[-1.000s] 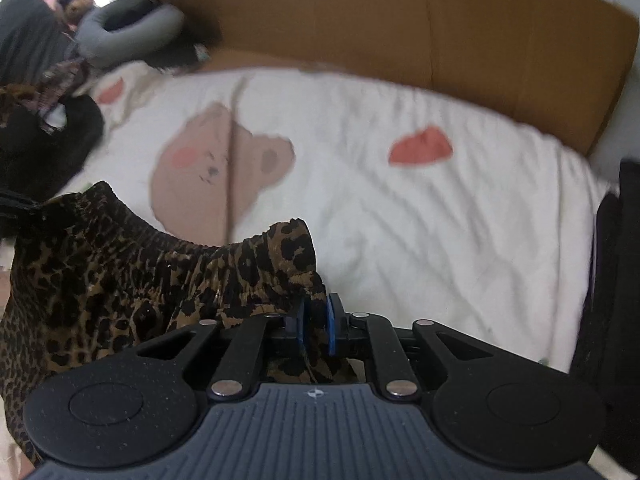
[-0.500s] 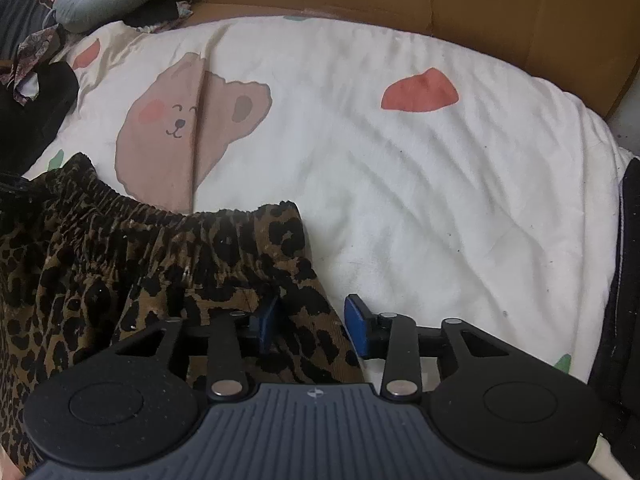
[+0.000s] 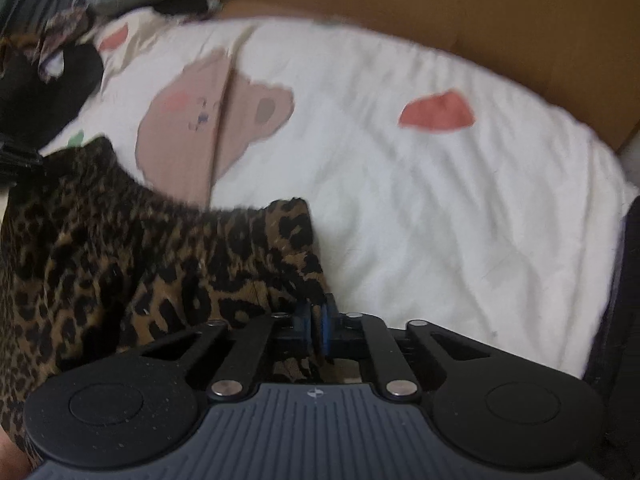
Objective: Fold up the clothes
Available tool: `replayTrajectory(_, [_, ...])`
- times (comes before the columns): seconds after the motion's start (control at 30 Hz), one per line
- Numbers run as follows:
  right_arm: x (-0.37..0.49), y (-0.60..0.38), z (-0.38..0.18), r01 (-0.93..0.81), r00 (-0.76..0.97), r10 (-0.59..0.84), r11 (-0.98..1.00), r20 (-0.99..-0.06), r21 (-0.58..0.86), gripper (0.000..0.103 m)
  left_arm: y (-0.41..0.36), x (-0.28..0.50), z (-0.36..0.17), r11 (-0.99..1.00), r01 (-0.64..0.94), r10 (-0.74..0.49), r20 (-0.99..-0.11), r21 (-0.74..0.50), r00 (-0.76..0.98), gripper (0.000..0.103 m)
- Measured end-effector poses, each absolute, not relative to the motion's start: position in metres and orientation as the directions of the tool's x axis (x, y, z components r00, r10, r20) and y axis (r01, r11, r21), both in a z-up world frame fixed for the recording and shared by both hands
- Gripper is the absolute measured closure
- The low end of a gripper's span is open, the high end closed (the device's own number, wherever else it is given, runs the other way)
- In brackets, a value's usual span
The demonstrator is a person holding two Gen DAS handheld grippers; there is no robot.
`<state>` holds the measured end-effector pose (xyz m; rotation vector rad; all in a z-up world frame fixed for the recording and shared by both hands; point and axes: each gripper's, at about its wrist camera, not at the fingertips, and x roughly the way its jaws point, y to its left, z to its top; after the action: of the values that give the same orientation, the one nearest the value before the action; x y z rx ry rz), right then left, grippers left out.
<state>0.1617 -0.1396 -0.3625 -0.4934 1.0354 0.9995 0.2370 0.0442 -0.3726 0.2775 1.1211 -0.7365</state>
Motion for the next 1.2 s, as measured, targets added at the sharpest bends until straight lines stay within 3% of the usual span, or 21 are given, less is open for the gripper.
replayTrajectory(0.53, [0.211, -0.099, -0.297, -0.850, 0.339, 0.480, 0.526, -0.809, -0.045, 0.103, 0.022, 0.292, -0.326, 0.753, 0.651, -0.442, -0.807, -0.096, 0.392, 0.100])
replayTrajectory(1.2, [0.284, 0.001, -0.299, -0.837, 0.408, 0.437, 0.530, -0.801, -0.137, 0.103, -0.004, 0.377, -0.328, 0.785, 0.617, -0.420, -0.781, -0.057, 0.462, 0.100])
